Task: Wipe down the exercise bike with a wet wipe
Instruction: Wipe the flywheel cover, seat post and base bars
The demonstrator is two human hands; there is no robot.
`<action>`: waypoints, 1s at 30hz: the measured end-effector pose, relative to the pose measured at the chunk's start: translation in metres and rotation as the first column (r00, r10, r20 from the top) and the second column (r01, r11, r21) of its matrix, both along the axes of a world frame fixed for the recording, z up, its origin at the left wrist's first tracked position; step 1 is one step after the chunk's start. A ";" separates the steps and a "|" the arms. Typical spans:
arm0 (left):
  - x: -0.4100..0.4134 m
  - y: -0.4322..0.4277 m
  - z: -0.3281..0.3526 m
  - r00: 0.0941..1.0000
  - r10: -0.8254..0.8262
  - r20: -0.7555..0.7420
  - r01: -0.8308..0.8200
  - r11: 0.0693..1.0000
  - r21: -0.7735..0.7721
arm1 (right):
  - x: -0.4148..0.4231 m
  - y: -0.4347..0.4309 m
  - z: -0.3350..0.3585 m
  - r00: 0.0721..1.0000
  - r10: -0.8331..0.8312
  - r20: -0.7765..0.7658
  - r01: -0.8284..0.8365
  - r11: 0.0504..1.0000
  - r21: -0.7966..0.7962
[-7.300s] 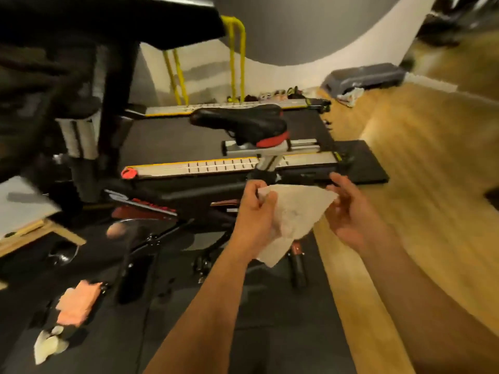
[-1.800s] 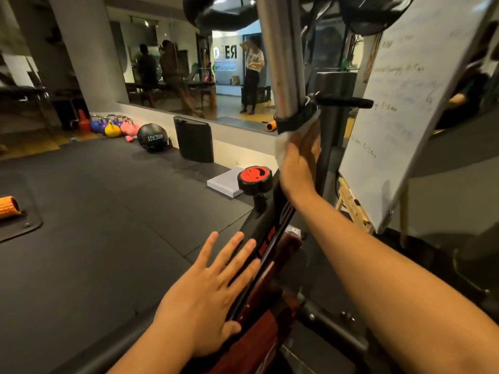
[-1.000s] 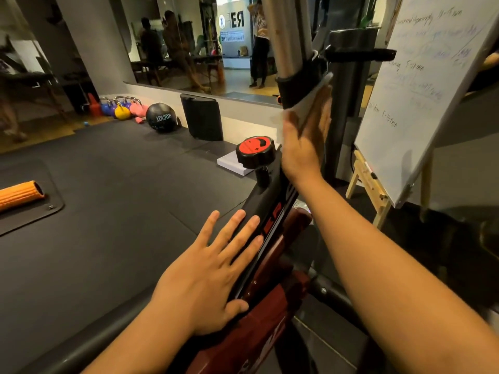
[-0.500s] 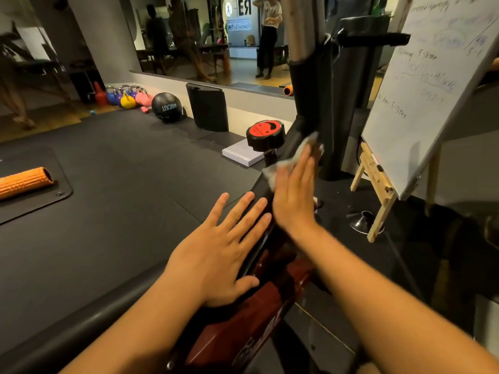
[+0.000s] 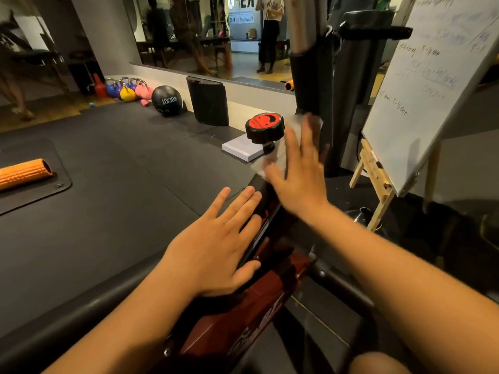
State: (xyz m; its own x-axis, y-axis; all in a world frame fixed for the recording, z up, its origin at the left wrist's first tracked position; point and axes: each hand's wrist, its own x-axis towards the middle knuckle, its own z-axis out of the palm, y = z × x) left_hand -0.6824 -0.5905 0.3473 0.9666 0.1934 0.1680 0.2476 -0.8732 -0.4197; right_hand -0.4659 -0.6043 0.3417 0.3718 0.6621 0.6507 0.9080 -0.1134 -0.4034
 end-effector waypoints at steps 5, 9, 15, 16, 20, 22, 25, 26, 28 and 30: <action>-0.002 -0.004 0.003 0.998 0.042 0.038 -0.041 0.998 -0.041 | -0.021 0.012 -0.003 0.992 0.008 -0.125 0.008 0.992 0.125; -0.001 -0.005 0.007 0.993 -0.008 0.116 0.021 0.994 -0.108 | -0.092 -0.011 -0.074 0.960 0.012 -0.279 0.031 0.989 0.147; 0.001 -0.001 0.003 0.997 -0.004 0.081 0.009 0.998 -0.056 | -0.155 -0.034 -0.135 0.914 0.093 -0.395 -0.071 0.995 0.070; 0.001 0.000 0.002 0.999 -0.008 0.052 0.009 1.000 -0.028 | -0.136 -0.021 -0.129 0.874 0.040 -0.484 -0.023 0.999 0.042; 0.002 0.003 0.001 0.998 0.034 0.054 -0.031 0.998 -0.057 | -0.053 0.020 -0.071 0.830 -0.165 -0.532 0.185 0.983 -0.016; 0.002 0.005 0.001 0.995 0.063 0.075 -0.055 0.993 -0.106 | -0.051 0.025 -0.041 0.828 -0.088 -0.554 0.196 0.971 0.138; 0.002 0.006 0.002 0.999 0.035 0.040 -0.031 0.995 -0.095 | -0.078 0.015 -0.062 0.811 0.023 -0.585 0.156 0.955 0.253; 0.002 0.006 0.002 1.000 0.015 0.025 -0.013 0.997 -0.076 | -0.096 0.005 -0.084 0.808 0.080 -0.584 0.052 0.977 0.207; 0.002 0.006 0.003 1.000 -0.001 0.002 0.001 0.999 -0.042 | -0.137 -0.018 -0.130 0.811 0.135 -0.570 -0.111 0.991 0.077; 0.002 0.004 0.002 1.000 0.006 0.004 -0.006 1.000 -0.020 | -0.160 -0.029 -0.154 0.891 0.105 -0.441 -0.078 0.994 0.080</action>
